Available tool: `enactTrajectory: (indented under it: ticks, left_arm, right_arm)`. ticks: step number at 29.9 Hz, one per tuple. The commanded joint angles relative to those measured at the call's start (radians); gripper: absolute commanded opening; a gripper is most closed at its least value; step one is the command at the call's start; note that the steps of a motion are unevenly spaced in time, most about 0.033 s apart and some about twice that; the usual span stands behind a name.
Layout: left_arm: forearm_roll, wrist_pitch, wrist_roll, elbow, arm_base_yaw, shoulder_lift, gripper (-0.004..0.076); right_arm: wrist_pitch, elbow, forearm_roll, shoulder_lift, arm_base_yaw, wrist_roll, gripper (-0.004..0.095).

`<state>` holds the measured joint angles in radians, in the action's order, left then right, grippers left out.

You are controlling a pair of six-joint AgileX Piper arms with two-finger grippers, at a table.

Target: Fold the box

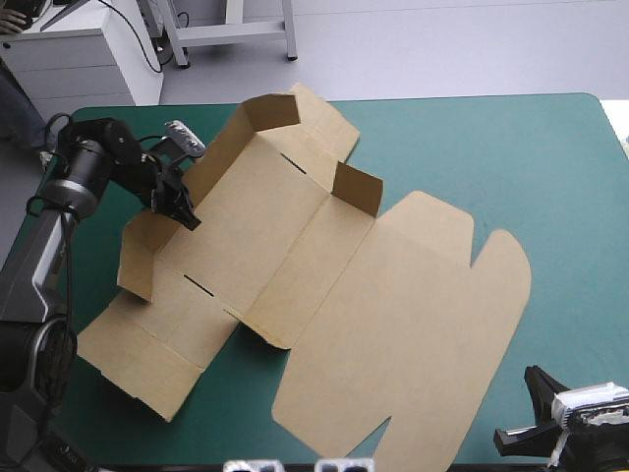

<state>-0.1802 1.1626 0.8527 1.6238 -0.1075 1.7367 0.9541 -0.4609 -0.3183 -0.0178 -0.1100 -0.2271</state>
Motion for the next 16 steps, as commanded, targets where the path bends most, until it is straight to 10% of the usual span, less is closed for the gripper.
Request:
enactTrajectory:
  ticks: [1,16]
  left_arm:
    - [0.190,-0.071,0.001,0.058,-0.130,-0.066,-0.0008]
    - [0.757,-0.159,-0.130,0.027,-0.621,-0.073,-0.0008]
  right_arm:
    - [-0.072,-0.028,-0.016,-0.017,0.003,-0.002,-0.0020]
    - [-0.078,-0.028,-0.001,-0.017,0.003,-0.002,-0.0020]
